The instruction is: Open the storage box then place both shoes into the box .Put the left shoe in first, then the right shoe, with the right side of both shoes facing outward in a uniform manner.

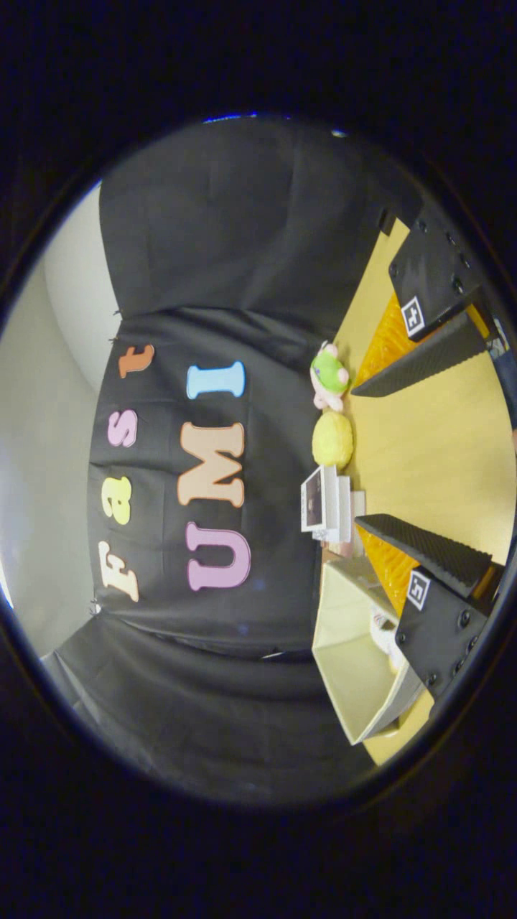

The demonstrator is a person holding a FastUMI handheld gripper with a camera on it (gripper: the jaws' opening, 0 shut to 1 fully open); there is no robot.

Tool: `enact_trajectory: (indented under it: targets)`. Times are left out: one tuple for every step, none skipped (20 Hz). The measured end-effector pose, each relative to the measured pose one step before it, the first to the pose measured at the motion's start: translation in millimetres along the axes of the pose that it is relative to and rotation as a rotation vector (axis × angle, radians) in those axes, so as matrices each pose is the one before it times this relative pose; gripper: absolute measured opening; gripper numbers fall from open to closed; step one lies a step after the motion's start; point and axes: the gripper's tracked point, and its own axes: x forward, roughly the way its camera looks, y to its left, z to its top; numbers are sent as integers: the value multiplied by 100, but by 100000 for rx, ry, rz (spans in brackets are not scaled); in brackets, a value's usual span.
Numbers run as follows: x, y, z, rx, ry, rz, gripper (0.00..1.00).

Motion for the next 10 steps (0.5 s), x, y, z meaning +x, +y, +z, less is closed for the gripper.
enact_trajectory:
  targets:
    - [-461, -853, -171, -671, -1758, -778, 100]
    - [-467, -642, -102, -235, -1806, -443, 100]
    - [-429, -550, 86, -797, -1886, -304, 100]
    - [-301, -555, 143, -1065, -2115, -205, 100]
    - [-173, -368, 400, -961, -2533, -365, 100]
    - [-152, -377, 616, -467, -2531, -525, 100]
    - [-132, -87, 308, 481, -2477, 116, 100]
    - [-192, 219, 281, 1039, -2274, 728, 100]
    - [-193, 387, 255, 1200, -1962, 1431, 100]
    - [-36, 332, -132, 940, -770, 1110, 100]
